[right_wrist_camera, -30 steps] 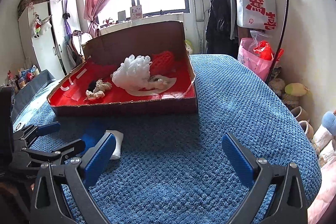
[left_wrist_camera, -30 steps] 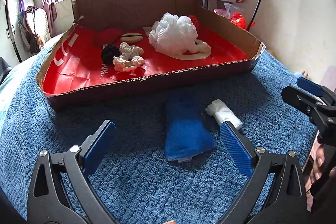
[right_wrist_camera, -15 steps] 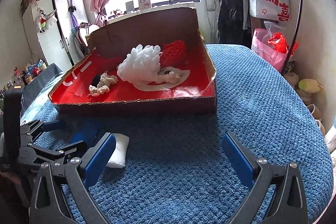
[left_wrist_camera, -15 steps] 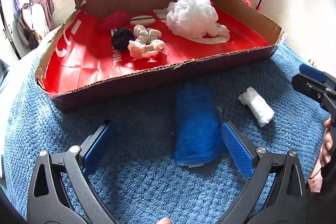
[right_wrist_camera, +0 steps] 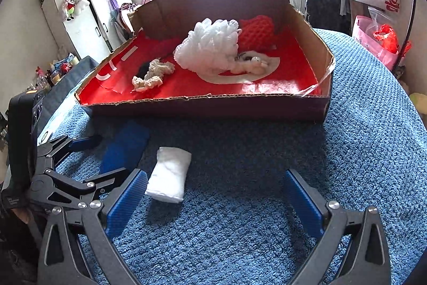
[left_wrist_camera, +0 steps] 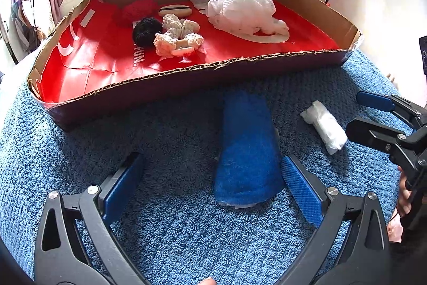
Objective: Organize soft objects
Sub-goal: 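Lift both grippers out and move toward the blue cloth and white tissue, then grasp the blue cloth with the left gripper while the right grasps the white tissue, then carry the blue cloth and white tissue over the box with both grippers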
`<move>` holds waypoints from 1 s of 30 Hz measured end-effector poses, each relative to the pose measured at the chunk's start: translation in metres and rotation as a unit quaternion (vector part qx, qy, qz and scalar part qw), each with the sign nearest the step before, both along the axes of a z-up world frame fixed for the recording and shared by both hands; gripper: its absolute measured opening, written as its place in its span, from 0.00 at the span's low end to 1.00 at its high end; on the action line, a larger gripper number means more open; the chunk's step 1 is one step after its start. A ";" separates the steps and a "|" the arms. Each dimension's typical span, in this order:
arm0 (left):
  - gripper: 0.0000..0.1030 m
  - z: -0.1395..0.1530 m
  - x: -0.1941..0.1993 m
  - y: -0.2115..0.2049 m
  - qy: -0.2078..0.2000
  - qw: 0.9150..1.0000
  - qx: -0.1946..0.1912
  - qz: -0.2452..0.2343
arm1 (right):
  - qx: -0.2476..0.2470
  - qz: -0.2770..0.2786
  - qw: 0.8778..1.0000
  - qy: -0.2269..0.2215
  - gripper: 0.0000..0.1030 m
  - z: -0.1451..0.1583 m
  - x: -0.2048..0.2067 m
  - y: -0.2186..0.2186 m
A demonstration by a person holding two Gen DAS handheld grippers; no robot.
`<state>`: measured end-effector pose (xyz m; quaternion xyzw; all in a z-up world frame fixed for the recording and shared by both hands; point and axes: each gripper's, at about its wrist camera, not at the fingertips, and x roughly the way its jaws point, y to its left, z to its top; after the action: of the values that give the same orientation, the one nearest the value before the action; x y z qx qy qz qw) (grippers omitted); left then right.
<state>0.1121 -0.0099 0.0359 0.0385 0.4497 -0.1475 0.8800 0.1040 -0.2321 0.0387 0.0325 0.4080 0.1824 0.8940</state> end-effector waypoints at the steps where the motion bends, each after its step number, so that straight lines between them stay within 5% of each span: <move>1: 1.00 0.000 0.000 0.000 0.000 1.000 -0.001 0.001 | 0.001 0.001 1.000 0.002 1.00 -0.001 0.001 0.000; 13: 1.00 0.011 -0.001 -0.009 -0.011 0.999 0.016 -0.029 | -0.005 0.041 0.999 0.012 0.99 -0.002 0.005 0.011; 15: 0.95 0.014 -0.001 -0.013 -0.015 0.999 0.022 -0.045 | -0.006 0.053 0.999 0.013 0.92 -0.001 0.006 0.015; 19: 0.71 0.013 0.005 -0.020 -0.009 0.998 0.024 -0.061 | -0.009 0.072 0.997 0.014 0.78 -0.003 0.008 0.022; 20: 0.68 0.013 0.007 -0.021 -0.007 0.998 0.020 -0.062 | -0.012 0.076 0.997 0.013 0.71 -0.003 0.009 0.024; 22: 0.46 0.014 0.006 -0.023 -0.014 0.998 0.015 -0.067 | -0.023 0.084 0.996 0.008 0.57 -0.004 0.008 0.029; 24: 0.34 0.014 0.005 -0.025 -0.020 0.997 0.011 -0.073 | -0.030 0.096 0.995 0.005 0.30 -0.006 0.006 0.034; 25: 0.28 0.015 0.003 -0.026 -0.025 0.997 0.007 -0.075 | -0.037 0.101 0.994 0.000 0.25 -0.006 0.005 0.036; 30: 0.25 0.029 -0.004 -0.026 -0.044 0.995 -0.021 -0.088 | -0.024 0.102 0.994 -0.035 0.18 0.009 -0.005 0.032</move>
<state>0.1076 -0.0354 0.0645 0.0661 0.4023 -0.2320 0.8832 0.0993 -0.2003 0.0475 -0.0369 0.3821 0.2644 0.8847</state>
